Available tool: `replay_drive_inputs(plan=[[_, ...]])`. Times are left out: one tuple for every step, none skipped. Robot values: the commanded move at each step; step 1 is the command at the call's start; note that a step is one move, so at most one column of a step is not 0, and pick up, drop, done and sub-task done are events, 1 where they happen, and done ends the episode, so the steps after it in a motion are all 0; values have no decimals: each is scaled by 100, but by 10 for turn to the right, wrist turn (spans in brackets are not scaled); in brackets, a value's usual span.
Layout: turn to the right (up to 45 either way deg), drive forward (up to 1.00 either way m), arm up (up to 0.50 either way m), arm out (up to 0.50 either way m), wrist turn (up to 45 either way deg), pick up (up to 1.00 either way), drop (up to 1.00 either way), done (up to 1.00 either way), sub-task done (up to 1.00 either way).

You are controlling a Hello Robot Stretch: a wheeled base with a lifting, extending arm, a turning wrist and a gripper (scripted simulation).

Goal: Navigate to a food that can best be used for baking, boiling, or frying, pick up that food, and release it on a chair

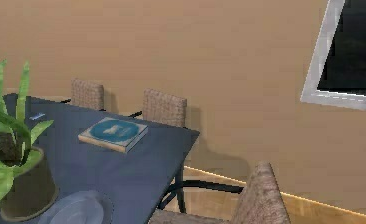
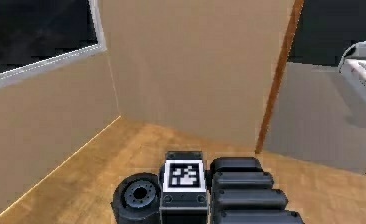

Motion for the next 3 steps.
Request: replay_drive_inputs(plan=[[-90,0,0,0,0,0,0,0,0],[450,0,0,0,0,0,0,0,0],[60,0,0,0,0,0,0,0,0]])
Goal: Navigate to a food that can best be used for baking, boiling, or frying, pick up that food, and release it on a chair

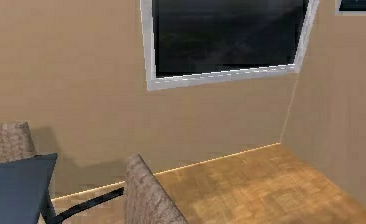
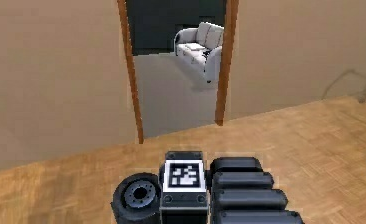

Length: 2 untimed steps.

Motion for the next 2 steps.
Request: replay_drive_inputs(plan=[[30,0,0,0,0,0,0,0,0],[-450,0,0,0,0,0,0,0,0]])
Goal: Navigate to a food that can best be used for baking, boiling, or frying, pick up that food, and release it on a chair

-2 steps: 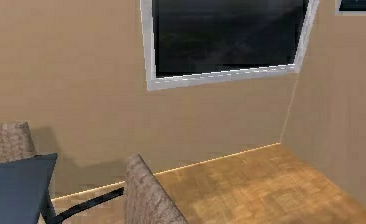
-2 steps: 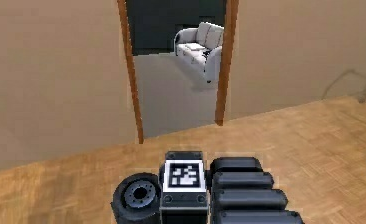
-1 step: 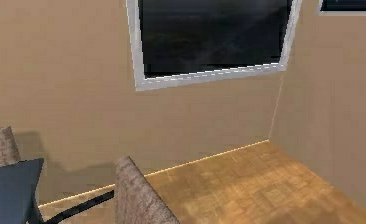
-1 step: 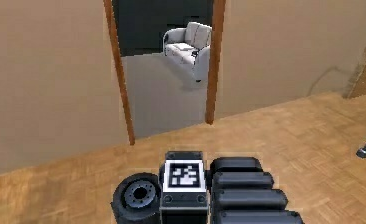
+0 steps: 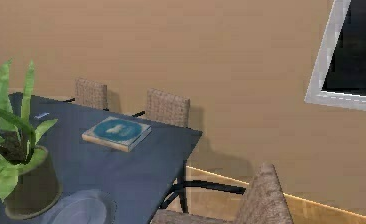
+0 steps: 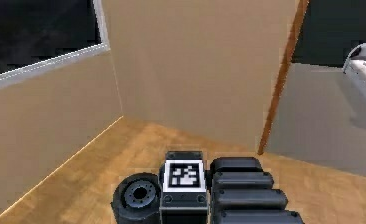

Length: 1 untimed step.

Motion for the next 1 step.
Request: replay_drive_inputs(plan=[[-90,0,0,0,0,0,0,0,0]])
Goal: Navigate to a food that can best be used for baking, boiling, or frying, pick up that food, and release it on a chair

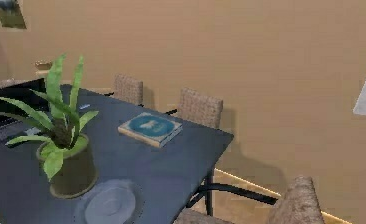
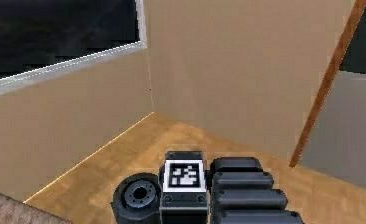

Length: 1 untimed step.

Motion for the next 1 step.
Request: replay_drive_inputs(plan=[[450,0,0,0,0,0,0,0,0]])
